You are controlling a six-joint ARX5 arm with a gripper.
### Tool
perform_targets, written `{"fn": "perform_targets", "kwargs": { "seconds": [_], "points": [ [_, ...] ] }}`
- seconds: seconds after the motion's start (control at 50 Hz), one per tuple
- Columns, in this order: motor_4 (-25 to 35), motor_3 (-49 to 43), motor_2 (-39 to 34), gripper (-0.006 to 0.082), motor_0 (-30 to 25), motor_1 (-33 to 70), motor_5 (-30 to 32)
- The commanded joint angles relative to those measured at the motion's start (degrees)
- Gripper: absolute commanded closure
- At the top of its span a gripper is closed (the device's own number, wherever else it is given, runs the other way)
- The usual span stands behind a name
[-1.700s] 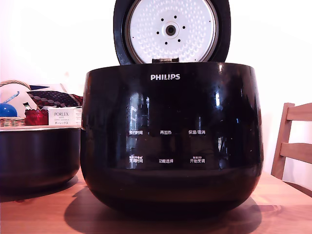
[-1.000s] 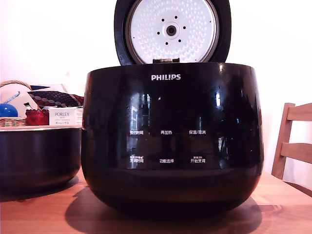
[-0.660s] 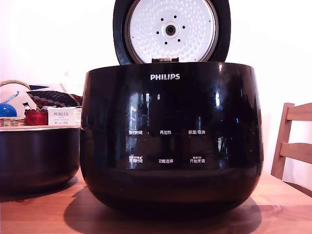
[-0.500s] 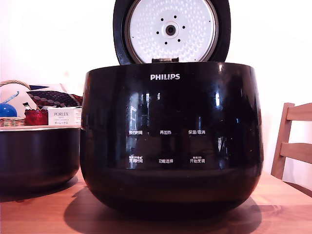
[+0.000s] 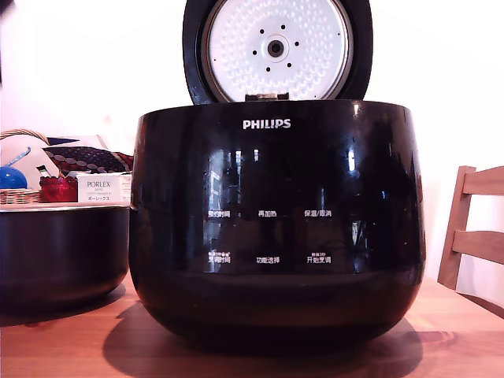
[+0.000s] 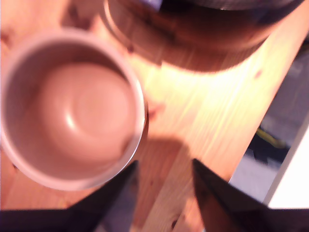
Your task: Pick up the metallic pot next to the rice cooker
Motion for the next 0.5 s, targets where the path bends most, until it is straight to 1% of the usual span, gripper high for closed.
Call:
{"fn": "perform_targets", "kwargs": {
  "seconds": [0.0,0.34,0.48],
  "points": [
    [-0.7,0.2,0.1,0.0420,-0.4,1.9,0.3],
    [-0.8,2.9,0.1,0.0416,-0.4,10.2,1.7],
    [-0.5,3.5,0.1,0.0385,-0.4,13.7,1.7]
  ]
}}
